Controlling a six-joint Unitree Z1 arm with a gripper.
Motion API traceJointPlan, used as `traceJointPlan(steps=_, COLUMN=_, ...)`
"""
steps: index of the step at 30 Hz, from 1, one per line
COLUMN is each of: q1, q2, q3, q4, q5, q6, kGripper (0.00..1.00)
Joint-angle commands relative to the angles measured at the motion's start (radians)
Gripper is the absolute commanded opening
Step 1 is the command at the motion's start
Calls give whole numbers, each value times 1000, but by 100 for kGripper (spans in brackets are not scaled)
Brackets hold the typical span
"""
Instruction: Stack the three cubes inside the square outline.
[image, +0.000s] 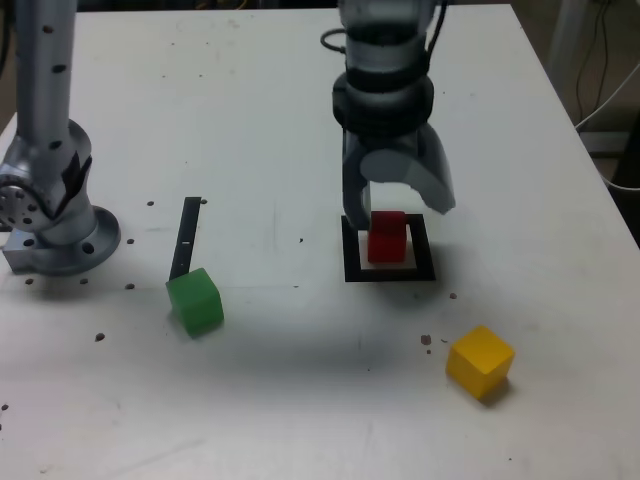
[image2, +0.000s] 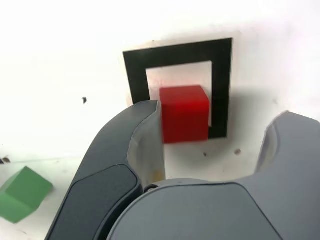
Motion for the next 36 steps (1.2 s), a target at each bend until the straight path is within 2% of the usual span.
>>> traceJointPlan(steps=1, q1=-34, q2=-23, q3=-24, q4=31, q5=20, q6=-44, kGripper=100)
traceJointPlan(steps=4, q1=-92, q2=-22, q3=-80, q4=112, q5=51, q6=-124, kGripper=100)
traceJointPlan(steps=7, q1=-153, q2=10, q3=-176, q4=217, q5=63, q6=-201, kGripper=100)
traceJointPlan(steps=10, q1=-214, q2=79, q3=-323, q4=317, q5=41, q6=-283, kGripper=100)
traceJointPlan(steps=13, q1=-278, q2=179, q3=-492, q4=386, q5=-13, q6=-416, kGripper=100)
traceJointPlan(steps=17, q1=-323, q2=260, q3=-624, q4=418, q5=-60, q6=-567, kGripper=100)
traceJointPlan(steps=21, q1=-330, q2=293, q3=-703, q4=452, q5=-69, q6=-636, kGripper=99)
traceJointPlan(steps=25, q1=-323, q2=336, q3=-776, q4=475, q5=-85, q6=-668, kGripper=99)
traceJointPlan(steps=28, q1=-314, q2=377, q3=-805, q4=480, q5=-120, q6=-677, kGripper=99)
traceJointPlan(steps=32, q1=-307, q2=408, q3=-792, q4=479, q5=-154, q6=-682, kGripper=99)
traceJointPlan(steps=36, q1=-306, q2=432, q3=-777, q4=470, q5=-173, q6=-687, kGripper=98)
